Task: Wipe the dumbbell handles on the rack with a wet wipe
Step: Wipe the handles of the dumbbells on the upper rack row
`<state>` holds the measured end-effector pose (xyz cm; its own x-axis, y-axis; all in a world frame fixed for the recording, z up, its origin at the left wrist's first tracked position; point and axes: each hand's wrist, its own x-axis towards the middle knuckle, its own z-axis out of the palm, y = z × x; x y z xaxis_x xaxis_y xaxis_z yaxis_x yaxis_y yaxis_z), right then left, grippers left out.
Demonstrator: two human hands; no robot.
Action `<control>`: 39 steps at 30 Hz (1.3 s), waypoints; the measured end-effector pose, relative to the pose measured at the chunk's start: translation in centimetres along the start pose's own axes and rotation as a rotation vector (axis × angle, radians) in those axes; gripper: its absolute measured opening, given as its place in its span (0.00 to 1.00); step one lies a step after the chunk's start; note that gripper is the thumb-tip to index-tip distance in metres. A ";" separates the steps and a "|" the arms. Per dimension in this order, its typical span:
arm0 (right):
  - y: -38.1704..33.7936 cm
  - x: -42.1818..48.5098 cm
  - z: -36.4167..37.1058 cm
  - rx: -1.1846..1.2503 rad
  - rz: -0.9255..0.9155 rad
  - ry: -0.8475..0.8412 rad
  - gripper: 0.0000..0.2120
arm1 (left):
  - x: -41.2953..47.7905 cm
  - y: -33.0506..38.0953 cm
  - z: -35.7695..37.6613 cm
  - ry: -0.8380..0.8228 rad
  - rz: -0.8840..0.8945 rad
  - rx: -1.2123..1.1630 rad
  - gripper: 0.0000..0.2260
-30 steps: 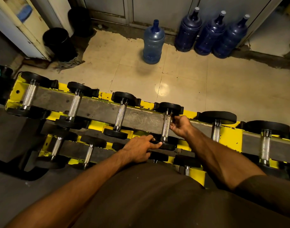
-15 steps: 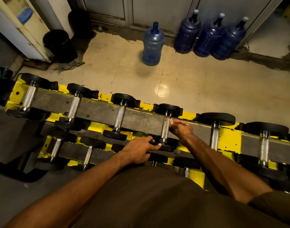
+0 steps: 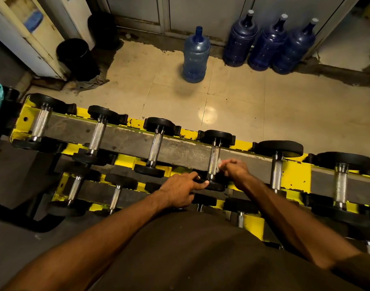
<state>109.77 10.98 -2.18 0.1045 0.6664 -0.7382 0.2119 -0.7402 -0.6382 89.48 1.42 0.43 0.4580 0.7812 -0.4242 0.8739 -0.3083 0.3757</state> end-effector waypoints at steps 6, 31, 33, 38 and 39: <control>0.5 -2.1 0.3 -0.623 -0.738 -0.050 0.06 | 0.1 0.1 0.2 0.001 0.003 0.025 0.29; -7.1 -2.1 5.7 -1.940 -0.731 -0.273 0.06 | 0.1 -0.1 0.1 -0.010 0.030 0.052 0.29; -6.4 -2.4 5.9 -1.940 -0.687 -0.378 0.09 | 0.2 -0.1 0.0 -0.011 0.037 0.048 0.28; -6.0 -2.4 5.8 -1.832 -0.734 -0.119 0.08 | 0.2 -0.1 -0.1 -0.017 0.032 0.066 0.29; -5.7 -2.5 5.9 -1.849 -0.731 -0.149 0.08 | 0.1 -0.2 0.0 -0.016 0.032 0.065 0.29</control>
<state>102.57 13.01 2.08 -0.4983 0.6609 -0.5612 0.7441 0.6582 0.1143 89.36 1.62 0.33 0.4884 0.7616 -0.4259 0.8670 -0.3682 0.3356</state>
